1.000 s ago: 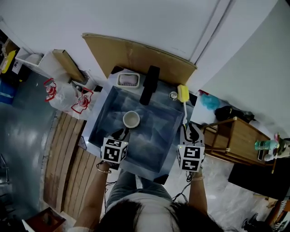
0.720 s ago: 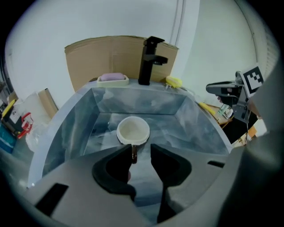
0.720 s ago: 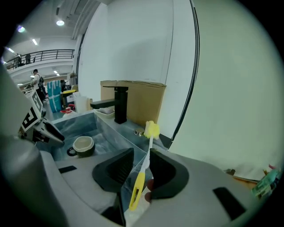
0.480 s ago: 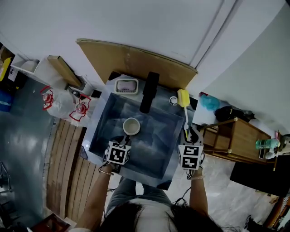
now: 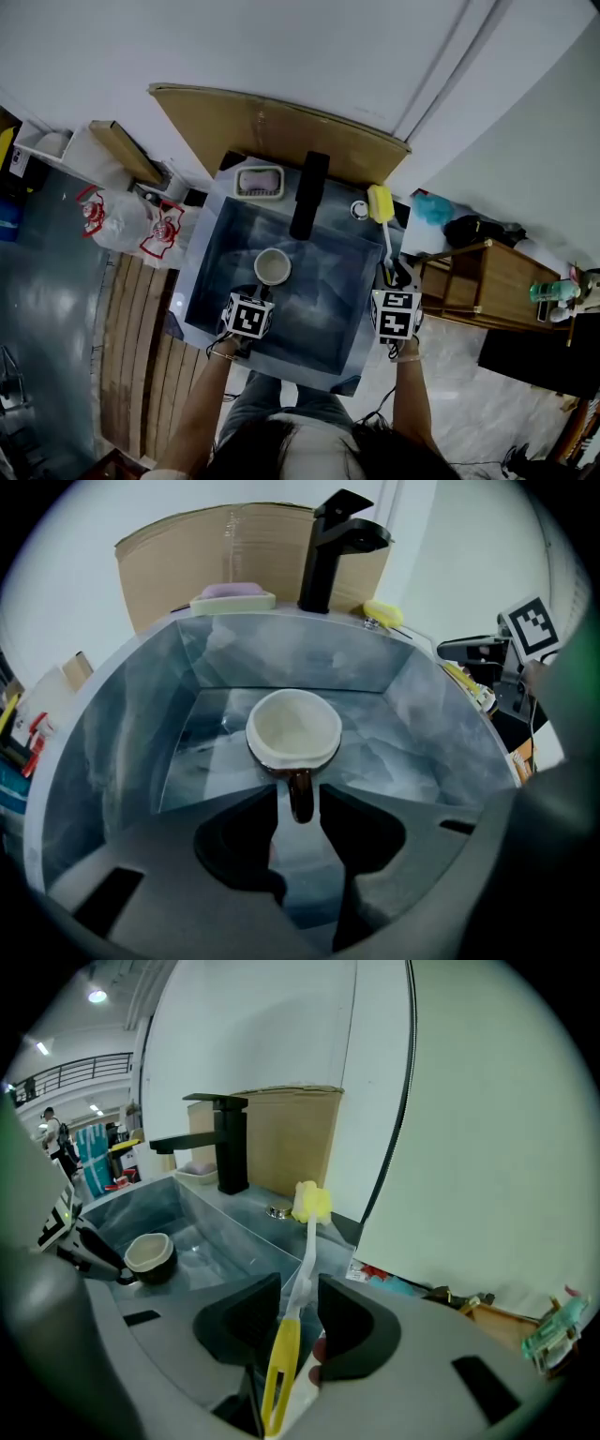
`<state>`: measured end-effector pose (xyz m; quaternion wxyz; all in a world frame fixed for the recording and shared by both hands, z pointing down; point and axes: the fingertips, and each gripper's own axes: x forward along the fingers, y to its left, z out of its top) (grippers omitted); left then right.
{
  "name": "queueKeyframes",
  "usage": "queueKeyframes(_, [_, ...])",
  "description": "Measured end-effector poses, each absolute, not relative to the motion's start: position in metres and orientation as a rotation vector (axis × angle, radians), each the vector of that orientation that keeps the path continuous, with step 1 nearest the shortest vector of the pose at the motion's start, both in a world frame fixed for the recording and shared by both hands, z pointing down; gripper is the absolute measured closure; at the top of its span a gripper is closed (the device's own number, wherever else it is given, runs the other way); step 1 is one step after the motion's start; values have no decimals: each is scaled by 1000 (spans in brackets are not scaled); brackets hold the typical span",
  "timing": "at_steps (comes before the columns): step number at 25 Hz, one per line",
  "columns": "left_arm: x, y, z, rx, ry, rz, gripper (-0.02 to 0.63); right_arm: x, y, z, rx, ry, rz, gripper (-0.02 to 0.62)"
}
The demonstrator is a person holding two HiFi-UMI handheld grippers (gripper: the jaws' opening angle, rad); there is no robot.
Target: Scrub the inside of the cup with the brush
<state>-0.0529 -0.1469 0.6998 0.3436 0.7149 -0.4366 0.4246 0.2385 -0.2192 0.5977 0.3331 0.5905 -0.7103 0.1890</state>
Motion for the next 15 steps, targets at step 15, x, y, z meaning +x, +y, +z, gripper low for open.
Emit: queueKeyframes(15, [-47, -148, 716, 1856, -1119, 1135, 501, 242, -224, 610, 1604, -1822, 541, 525])
